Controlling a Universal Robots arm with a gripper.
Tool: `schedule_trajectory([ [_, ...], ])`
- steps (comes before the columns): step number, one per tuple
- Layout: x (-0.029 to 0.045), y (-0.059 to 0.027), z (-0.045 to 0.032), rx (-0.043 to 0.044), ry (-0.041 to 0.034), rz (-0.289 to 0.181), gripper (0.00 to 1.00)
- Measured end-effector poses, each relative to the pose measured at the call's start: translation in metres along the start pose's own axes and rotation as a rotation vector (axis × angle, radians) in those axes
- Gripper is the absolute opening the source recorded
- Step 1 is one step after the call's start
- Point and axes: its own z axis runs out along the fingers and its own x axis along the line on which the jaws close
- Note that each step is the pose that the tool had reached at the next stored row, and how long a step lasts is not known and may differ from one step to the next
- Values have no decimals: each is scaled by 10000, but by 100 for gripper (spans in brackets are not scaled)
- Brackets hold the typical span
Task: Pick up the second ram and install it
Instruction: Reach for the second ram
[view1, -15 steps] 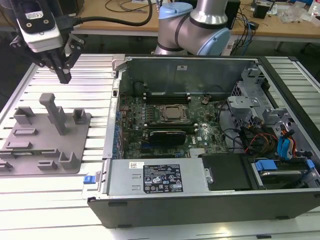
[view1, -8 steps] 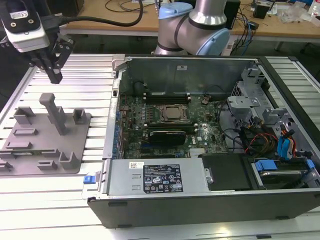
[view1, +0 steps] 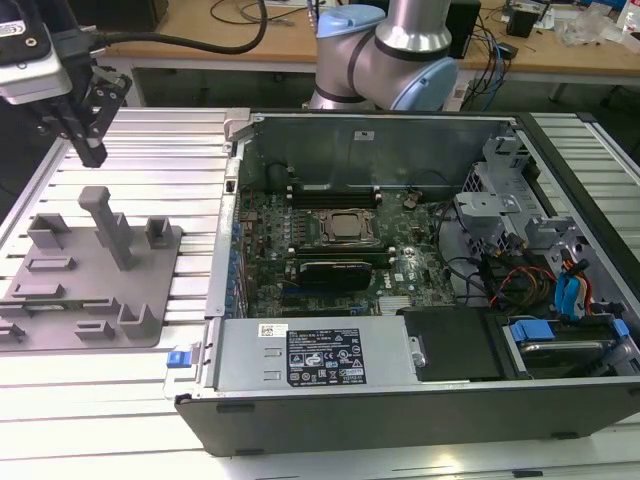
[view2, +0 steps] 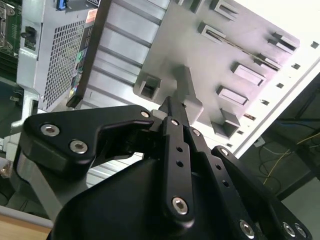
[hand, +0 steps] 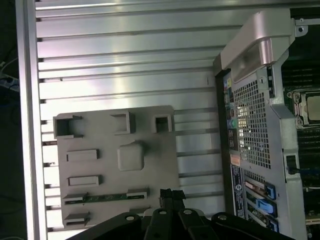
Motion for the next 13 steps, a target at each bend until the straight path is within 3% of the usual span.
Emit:
schedule_trajectory([
  [2,80,-6,-1,0,-1,1,8],
  [13,349,-26,-6,0,0,2,8],
])
